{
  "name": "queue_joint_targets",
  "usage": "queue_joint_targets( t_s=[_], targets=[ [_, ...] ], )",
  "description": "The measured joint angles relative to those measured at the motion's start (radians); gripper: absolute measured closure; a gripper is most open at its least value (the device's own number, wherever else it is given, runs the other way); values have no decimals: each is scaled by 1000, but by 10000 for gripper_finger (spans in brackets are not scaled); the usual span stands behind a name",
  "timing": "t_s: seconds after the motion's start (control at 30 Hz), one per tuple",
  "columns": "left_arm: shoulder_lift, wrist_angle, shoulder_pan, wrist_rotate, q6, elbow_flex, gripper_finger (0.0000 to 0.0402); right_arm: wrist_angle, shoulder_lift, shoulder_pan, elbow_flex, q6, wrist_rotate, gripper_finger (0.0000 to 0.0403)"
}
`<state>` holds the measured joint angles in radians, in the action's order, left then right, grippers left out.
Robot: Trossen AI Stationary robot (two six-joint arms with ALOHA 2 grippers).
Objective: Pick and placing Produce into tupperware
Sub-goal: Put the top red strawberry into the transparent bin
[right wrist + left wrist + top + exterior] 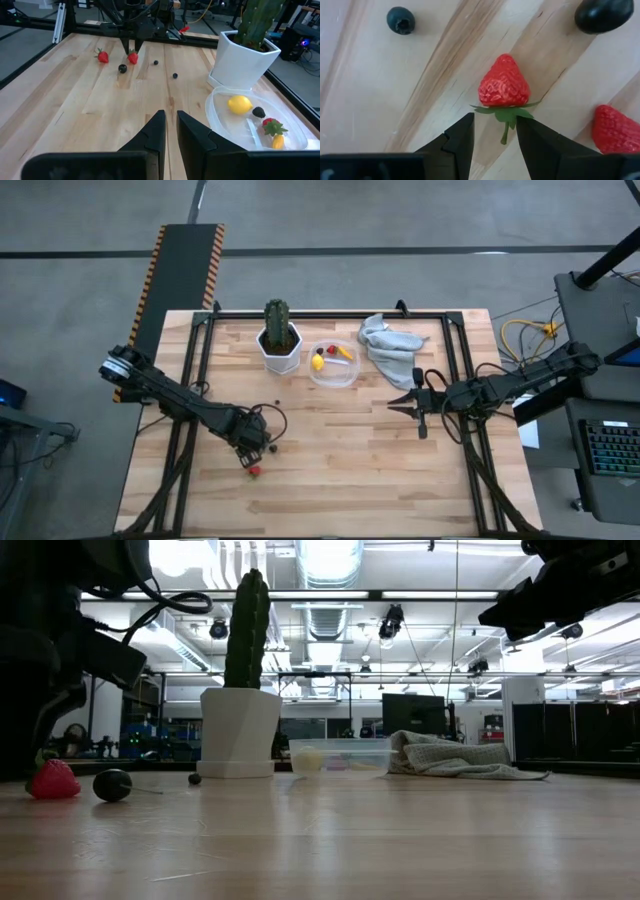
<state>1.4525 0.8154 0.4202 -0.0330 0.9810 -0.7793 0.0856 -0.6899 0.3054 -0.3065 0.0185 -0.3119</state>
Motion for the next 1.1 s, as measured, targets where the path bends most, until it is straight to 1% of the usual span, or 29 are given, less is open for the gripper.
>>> queue_joint_targets(
  t_s=[0.37,0.43,0.5,0.57,0.7,0.73,0.83,1.1],
  targets=[
    [0,0,-2,13,0,0,270,0,0,0,0,0,0,364],
    [0,0,-2,12,0,0,275,0,0,0,0,0,0,364],
    [0,0,-2,12,-5,0,290,0,0,0,0,0,0,364],
    [0,-4,-2,12,-20,0,313,0,0,0,0,0,0,364],
    [0,-6,-2,12,-28,0,380,0,0,0,0,0,0,364],
    [0,-6,-2,12,-27,0,390,0,0,0,0,0,0,364],
    [0,-14,-2,-11,-30,0,398,0,0,0,0,0,0,364],
    [0,-22,-2,-12,-25,-5,401,0,0,0,0,-1,0,364]
  ],
)
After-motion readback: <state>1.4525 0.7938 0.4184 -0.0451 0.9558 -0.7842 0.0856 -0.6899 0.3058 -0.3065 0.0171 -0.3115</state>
